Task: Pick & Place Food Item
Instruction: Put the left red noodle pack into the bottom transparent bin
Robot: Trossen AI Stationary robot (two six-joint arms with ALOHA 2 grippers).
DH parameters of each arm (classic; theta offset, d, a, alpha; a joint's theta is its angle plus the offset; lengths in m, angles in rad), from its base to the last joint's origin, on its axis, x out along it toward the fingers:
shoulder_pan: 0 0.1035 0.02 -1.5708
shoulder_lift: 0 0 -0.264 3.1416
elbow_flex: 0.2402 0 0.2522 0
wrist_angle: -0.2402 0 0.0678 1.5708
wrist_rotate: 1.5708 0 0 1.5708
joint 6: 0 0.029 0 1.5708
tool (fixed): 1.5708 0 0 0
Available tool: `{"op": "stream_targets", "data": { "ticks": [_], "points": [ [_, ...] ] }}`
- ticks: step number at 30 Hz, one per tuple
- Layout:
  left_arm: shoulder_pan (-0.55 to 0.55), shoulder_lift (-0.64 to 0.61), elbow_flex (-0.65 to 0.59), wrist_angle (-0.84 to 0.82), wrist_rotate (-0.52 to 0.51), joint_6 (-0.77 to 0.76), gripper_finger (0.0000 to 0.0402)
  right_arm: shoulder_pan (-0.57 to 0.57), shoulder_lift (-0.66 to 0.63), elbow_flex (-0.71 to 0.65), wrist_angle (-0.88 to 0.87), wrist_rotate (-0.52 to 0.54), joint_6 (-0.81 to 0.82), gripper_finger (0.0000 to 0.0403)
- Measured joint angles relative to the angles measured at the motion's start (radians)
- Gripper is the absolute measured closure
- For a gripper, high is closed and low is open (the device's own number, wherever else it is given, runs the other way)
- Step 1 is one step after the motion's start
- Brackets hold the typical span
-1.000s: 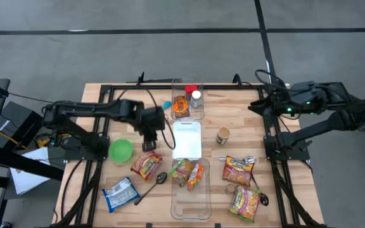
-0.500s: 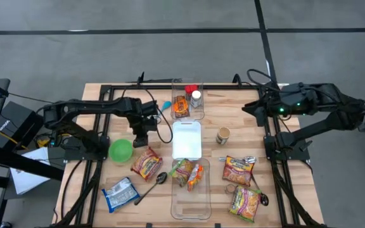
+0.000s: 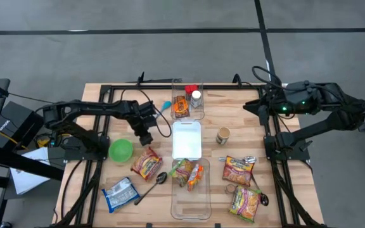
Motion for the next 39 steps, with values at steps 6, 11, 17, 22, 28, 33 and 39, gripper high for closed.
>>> {"op": "stream_targets", "data": {
  "ticks": [6, 11, 17, 22, 28, 33, 39],
  "points": [
    [-0.011, 0.023, -0.015, 0.030, 0.022, -0.117, 0.0316, 0.000, 0.000, 0.000, 0.000, 0.000, -0.010, 0.0287],
    [-0.017, 0.061, -0.015, 0.050, 0.026, -0.162, 0.0316, 0.000, 0.000, 0.000, 0.000, 0.000, -0.013, 0.0287],
    [-0.049, 0.127, -0.015, 0.052, 0.026, -0.164, 0.0316, 0.000, 0.000, 0.000, -0.001, -0.001, -0.013, 0.0287],
    [-0.083, 0.163, -0.015, 0.067, 0.009, -0.174, 0.0316, 0.000, 0.000, 0.000, -0.001, -0.002, -0.013, 0.0287],
    [-0.111, 0.189, -0.013, 0.071, -0.001, -0.176, 0.0316, 0.000, 0.000, 0.000, -0.002, -0.003, -0.026, 0.0287],
    [-0.115, 0.182, -0.014, 0.079, -0.042, -0.175, 0.0330, 0.000, 0.000, 0.000, -0.011, -0.003, -0.028, 0.0287],
    [-0.115, 0.183, -0.015, 0.106, -0.061, -0.173, 0.0394, 0.000, 0.000, 0.000, -0.026, -0.004, -0.028, 0.0287]
  ]
}}
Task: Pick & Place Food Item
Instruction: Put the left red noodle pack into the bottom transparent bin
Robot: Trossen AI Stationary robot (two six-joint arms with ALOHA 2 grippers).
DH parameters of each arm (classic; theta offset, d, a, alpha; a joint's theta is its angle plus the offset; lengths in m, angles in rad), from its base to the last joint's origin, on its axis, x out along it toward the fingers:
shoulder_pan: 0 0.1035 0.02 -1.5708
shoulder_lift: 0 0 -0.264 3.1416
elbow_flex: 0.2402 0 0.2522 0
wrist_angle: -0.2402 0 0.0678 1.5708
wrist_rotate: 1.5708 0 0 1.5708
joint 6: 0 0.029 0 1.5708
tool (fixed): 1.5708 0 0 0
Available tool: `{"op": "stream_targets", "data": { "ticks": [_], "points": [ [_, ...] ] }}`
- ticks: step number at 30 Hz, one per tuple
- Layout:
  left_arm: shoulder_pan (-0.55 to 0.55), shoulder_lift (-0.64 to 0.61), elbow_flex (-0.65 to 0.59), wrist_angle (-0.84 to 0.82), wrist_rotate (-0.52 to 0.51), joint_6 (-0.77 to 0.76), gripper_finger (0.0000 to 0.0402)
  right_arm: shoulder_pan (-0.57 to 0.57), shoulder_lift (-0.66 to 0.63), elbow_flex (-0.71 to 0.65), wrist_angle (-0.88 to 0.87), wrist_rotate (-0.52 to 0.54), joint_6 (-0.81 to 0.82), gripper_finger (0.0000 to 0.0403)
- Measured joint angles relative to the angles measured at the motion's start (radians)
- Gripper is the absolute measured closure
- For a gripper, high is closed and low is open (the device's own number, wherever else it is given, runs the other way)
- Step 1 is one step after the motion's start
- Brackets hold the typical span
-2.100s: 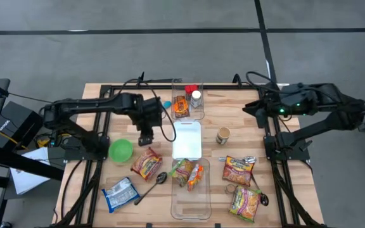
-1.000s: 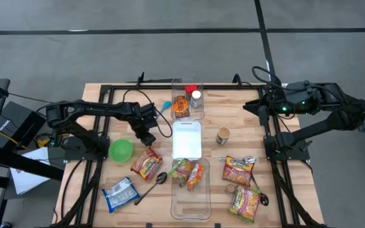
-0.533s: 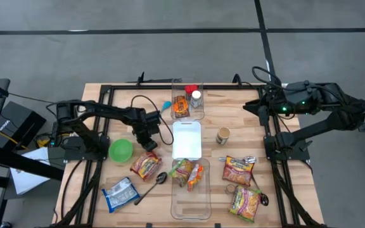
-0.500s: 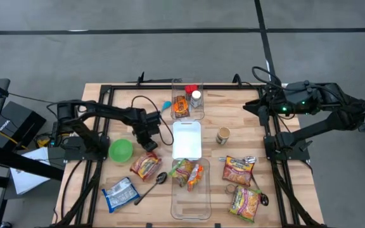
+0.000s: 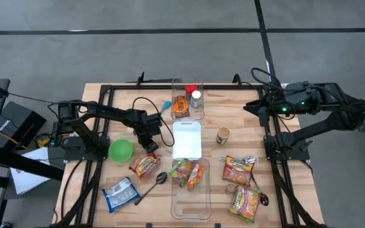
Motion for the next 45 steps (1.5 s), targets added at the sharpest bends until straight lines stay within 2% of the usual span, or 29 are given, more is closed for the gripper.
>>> {"op": "stream_targets", "data": {
  "ticks": [6, 14, 20, 29, 45],
  "points": [
    [0.000, -0.050, -0.001, 0.003, -0.008, -0.054, 0.0401, 0.000, 0.000, 0.000, -0.006, -0.011, 0.000, 0.0287],
    [0.000, -0.269, -0.001, -0.004, -0.008, -0.241, 0.0401, 0.000, -0.001, 0.000, -0.008, -0.023, -0.012, 0.0287],
    [-0.030, -0.389, -0.001, -0.031, -0.084, -0.386, 0.0401, 0.000, -0.001, 0.000, -0.009, -0.023, -0.041, 0.0287],
    [-0.119, -0.496, -0.001, -0.033, -0.205, -0.602, 0.0401, 0.000, -0.015, 0.000, -0.032, -0.023, -0.071, 0.0287],
    [-0.223, -0.671, -0.001, -0.007, -0.419, -0.823, 0.0401, 0.000, -0.062, 0.001, -0.042, -0.012, -0.084, 0.0287]
  ]
}}
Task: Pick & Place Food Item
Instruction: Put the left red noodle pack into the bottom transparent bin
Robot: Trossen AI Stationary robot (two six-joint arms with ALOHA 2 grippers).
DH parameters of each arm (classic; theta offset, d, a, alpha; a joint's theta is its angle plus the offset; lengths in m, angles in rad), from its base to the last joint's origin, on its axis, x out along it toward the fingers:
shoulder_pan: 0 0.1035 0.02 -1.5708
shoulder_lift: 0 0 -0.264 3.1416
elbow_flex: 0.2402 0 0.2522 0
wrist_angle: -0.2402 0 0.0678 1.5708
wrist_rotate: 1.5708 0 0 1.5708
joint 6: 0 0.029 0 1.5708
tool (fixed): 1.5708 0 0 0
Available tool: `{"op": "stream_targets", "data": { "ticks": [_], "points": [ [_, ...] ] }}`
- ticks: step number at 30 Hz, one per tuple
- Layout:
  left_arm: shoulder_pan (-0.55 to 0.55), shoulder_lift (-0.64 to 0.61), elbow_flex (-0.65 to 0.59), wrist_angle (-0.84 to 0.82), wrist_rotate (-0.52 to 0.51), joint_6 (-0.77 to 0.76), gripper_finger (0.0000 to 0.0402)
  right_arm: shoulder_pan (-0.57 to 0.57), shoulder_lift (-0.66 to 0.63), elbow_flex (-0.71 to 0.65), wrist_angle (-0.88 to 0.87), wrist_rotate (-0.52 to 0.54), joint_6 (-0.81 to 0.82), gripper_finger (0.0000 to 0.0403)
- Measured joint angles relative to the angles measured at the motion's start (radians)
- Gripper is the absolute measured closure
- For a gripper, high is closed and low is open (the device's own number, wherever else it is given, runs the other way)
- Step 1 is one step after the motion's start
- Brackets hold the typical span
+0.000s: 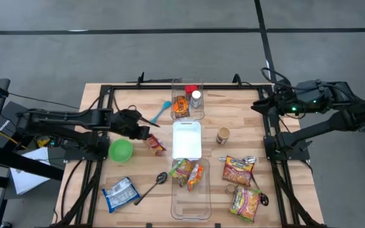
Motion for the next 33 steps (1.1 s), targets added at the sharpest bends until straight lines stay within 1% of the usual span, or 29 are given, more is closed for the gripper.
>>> {"op": "stream_targets", "data": {
  "ticks": [7, 9, 15, 20, 23, 27, 30, 33],
  "points": [
    [-0.059, -0.039, 0.000, 0.094, -0.095, -0.074, 0.0401, 0.000, 0.003, 0.000, -0.008, 0.015, -0.014, 0.0287],
    [-0.079, -0.038, 0.001, 0.145, -0.135, -0.100, 0.0401, 0.000, 0.002, 0.000, -0.008, 0.016, -0.019, 0.0287],
    [-0.143, -0.042, 0.001, 0.217, -0.255, -0.145, 0.0401, -0.001, 0.003, 0.000, -0.008, 0.016, -0.025, 0.0287],
    [-0.194, -0.042, 0.001, 0.349, -0.363, -0.153, 0.0401, -0.001, 0.002, 0.000, -0.008, 0.016, -0.029, 0.0287],
    [-0.226, -0.042, 0.000, 0.441, -0.457, -0.153, 0.0401, -0.001, 0.002, 0.000, -0.008, 0.016, -0.032, 0.0287],
    [-0.279, -0.037, 0.001, 0.541, -0.610, -0.153, 0.0401, -0.001, 0.003, 0.000, -0.008, 0.016, -0.032, 0.0287],
    [-0.328, -0.021, 0.001, 0.619, -0.745, -0.153, 0.0401, -0.001, 0.002, 0.000, -0.008, 0.017, -0.033, 0.0287],
    [-0.385, 0.014, 0.001, 0.720, -0.911, -0.153, 0.0401, -0.001, 0.003, -0.001, -0.008, 0.017, -0.040, 0.0287]
  ]
}}
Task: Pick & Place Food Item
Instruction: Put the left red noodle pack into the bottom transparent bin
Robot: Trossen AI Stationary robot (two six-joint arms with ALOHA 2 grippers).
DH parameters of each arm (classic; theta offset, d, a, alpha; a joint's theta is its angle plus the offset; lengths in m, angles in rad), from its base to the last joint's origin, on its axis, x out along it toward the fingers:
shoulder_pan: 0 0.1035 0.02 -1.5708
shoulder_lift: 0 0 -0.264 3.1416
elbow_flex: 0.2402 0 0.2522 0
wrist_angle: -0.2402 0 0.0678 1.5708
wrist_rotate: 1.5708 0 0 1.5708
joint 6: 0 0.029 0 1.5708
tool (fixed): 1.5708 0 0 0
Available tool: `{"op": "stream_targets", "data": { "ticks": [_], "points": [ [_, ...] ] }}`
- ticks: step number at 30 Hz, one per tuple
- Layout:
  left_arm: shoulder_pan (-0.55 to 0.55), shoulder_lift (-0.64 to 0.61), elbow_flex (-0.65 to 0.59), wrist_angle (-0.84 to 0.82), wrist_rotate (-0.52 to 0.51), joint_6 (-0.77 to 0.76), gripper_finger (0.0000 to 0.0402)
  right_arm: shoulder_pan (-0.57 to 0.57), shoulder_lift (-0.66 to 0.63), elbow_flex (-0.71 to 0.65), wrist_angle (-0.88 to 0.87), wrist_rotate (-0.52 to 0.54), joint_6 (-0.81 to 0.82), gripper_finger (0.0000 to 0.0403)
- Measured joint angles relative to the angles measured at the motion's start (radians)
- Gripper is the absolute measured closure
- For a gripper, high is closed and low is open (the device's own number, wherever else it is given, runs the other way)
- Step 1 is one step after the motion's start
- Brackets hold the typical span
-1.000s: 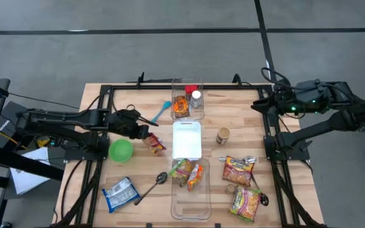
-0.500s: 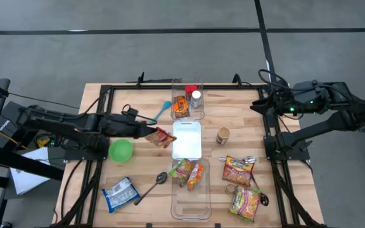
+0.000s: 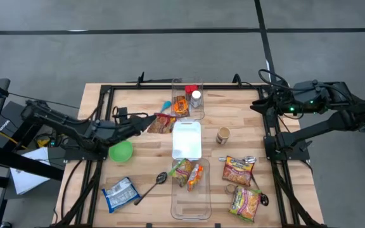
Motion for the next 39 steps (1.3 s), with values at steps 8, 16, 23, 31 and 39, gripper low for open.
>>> {"op": "stream_targets", "data": {
  "ticks": [8, 16, 23, 31, 39],
  "points": [
    [-0.122, 0.145, 0.000, 0.274, -0.358, 0.032, 0.0401, 0.000, -0.001, -0.009, -0.010, 0.000, -0.010, 0.0287],
    [-0.206, 0.298, 0.089, 0.511, -0.577, 0.183, 0.0401, 0.000, 0.000, -0.009, -0.025, 0.000, -0.019, 0.0287],
    [-0.232, 0.412, 0.221, 0.510, -0.612, 0.196, 0.0401, 0.000, 0.000, -0.009, -0.062, 0.000, -0.034, 0.0287],
    [-0.237, 0.572, 0.373, 0.507, -0.625, 0.195, 0.0401, 0.001, -0.022, -0.010, -0.078, -0.006, -0.035, 0.0287],
    [-0.273, 0.700, 0.501, 0.509, -0.628, 0.194, 0.0401, 0.001, -0.047, -0.010, -0.078, -0.010, -0.045, 0.0287]
  ]
}}
